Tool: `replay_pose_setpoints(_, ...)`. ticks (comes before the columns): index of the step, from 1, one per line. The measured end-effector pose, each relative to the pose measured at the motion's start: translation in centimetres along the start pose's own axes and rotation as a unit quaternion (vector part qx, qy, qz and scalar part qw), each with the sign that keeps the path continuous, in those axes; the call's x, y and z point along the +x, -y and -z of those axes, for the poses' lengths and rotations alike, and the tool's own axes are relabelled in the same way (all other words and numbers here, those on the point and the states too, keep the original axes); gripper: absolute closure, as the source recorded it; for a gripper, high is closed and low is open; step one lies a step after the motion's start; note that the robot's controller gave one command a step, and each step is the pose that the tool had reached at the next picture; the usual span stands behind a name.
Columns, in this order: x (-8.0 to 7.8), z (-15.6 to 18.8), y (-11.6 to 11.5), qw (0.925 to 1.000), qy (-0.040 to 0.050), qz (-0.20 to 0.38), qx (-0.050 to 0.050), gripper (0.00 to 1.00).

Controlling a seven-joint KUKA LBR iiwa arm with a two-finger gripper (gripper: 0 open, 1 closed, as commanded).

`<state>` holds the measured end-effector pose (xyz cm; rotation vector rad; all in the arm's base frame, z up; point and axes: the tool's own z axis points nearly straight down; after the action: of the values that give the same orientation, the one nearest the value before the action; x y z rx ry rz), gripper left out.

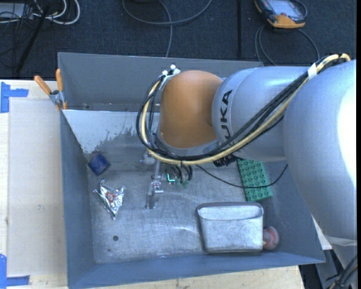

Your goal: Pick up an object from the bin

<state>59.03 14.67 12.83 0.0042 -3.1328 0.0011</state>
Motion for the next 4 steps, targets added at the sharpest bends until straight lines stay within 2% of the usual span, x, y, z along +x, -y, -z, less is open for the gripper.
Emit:
replay_pose_setpoints(1,1.8,-5.8,-2.3,0.9984,0.0058,-0.056,-0.001,0.0)
replay_pose_setpoints(2,2.8,-5.8,-9.6,0.9996,0.0059,0.029,-0.002,0.0)
replay_pose_setpoints(3,2.6,-5.5,-9.5,0.9996,0.0082,0.027,-0.002,1.0)
replay_pose_setpoints(4,2.0,2.0,-9.1,0.9996,0.0083,0.029,-0.002,1.0)
